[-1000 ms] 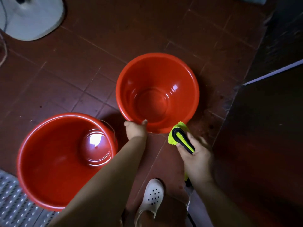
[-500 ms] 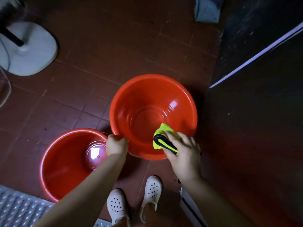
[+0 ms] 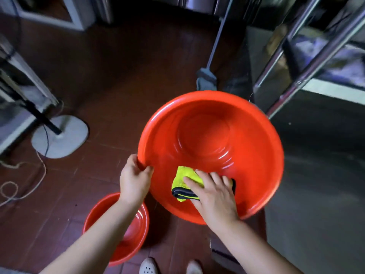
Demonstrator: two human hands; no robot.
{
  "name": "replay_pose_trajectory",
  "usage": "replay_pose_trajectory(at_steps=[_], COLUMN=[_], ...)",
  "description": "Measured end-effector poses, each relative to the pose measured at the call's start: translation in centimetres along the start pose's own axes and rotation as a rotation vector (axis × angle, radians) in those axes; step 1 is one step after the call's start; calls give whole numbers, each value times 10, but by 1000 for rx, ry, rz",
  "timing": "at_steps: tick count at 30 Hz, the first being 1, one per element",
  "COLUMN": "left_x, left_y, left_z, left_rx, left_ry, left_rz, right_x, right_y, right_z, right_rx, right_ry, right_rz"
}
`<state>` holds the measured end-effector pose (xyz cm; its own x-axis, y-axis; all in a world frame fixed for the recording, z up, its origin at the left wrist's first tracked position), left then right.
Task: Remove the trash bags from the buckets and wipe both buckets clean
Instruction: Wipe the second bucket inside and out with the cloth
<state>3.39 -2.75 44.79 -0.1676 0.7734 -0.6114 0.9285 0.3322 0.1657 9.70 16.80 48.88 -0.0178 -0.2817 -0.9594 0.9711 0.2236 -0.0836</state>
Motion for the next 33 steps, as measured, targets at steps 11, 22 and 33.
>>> replay_pose_trajectory(at_steps=[11, 22, 33], left_x=[20, 119, 146], left_y=[131, 254, 261], left_z=[-128, -156, -164], left_rx=[253, 322, 480], left_ry=[167, 58, 8], left_rz=[80, 69, 179], right_x=[-107, -115, -61], right_y=[111, 259, 271], right_z=[-65, -196, -212], right_rx=[147, 296, 417], right_ry=[96, 114, -183], right_rz=[-142, 10, 151])
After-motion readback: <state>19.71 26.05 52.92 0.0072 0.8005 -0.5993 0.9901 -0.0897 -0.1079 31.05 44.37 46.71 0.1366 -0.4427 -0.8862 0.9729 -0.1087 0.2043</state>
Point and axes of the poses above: each hand's wrist, its own y-axis away from the middle knuckle, its own x-axis out of the palm, z = x × y, the point moved 1 cm from there along -y, towards the middle knuckle, and after that the axes turned 14 degrees about -y, right-handed, at the moved point
